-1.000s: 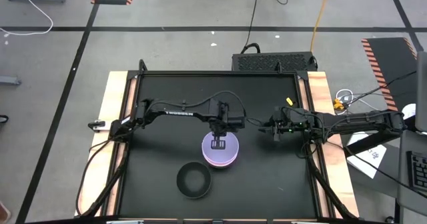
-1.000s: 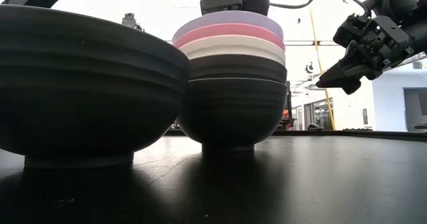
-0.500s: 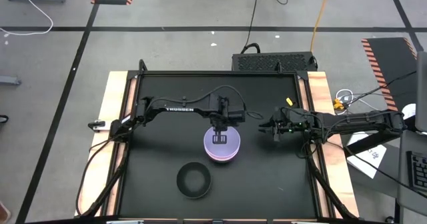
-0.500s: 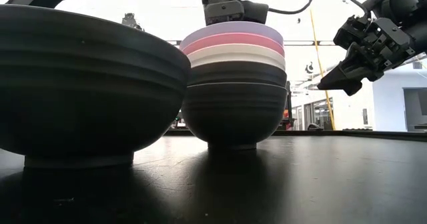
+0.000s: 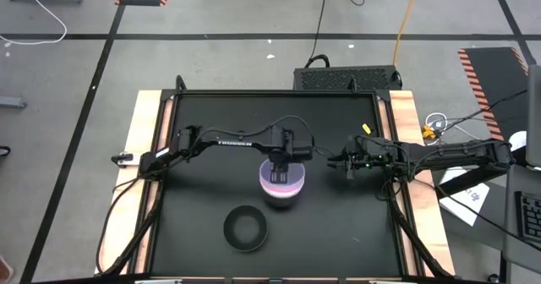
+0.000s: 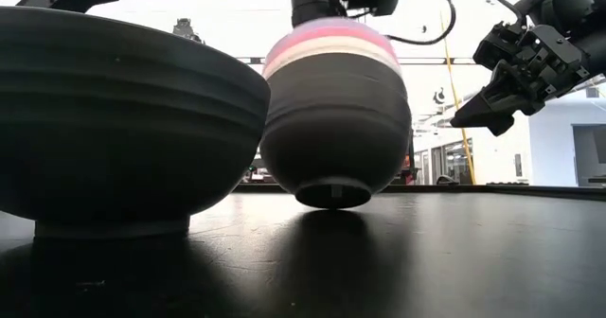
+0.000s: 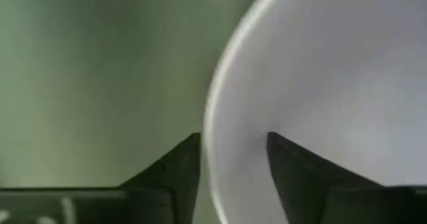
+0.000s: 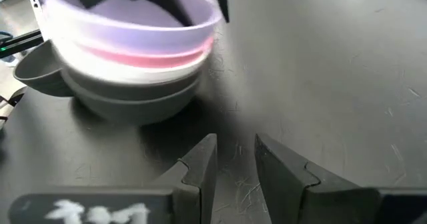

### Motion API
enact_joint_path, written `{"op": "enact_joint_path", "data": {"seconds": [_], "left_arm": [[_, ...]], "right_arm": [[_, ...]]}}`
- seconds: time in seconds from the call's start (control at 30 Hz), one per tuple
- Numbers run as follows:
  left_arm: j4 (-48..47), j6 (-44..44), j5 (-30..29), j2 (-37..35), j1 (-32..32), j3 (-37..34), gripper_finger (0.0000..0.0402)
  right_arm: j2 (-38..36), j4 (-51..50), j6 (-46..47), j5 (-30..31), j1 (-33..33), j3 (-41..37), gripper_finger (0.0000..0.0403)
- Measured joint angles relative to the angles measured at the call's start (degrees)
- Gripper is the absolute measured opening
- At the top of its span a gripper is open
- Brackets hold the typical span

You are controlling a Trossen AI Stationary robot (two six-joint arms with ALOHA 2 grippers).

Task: Nest bowls inside each other
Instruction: Stack the purple bowl on the top of pink bowl on the table, then stack the black bowl on top of the purple bowl

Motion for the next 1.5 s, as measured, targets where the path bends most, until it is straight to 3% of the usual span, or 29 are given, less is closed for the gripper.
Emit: {"op": "enact_joint_path", "data": {"seconds": [0.2,0.53,0.97,1.23,1.5], "left_arm": [[0.17,-0.64,0.53,-0.33,-0.62,0.17,0.0221],[0.04,-4.14,-4.36,-0.35,-4.08,0.33,0.0209],[-1.1,-6.13,-6.61,-1.81,-7.98,0.42,0.0212],[-1.1,-7.13,-11.3,-7.13,-8.59,0.46,0.023],[-2.56,-7.49,-16.78,-18.68,-8.94,0.5,0.0232]], "right_arm": [[-0.01,0.0,0.0,0.0,-0.01,0.0,0.0096],[-0.01,0.0,-0.22,0.02,-0.02,0.0,0.0096],[-0.01,0.0,-0.46,0.07,-0.02,0.0,0.0096],[-0.01,-0.03,-0.46,0.09,0.0,0.0,0.0096],[-0.01,-0.2,-0.96,0.11,0.0,0.0,0.0096]]}}
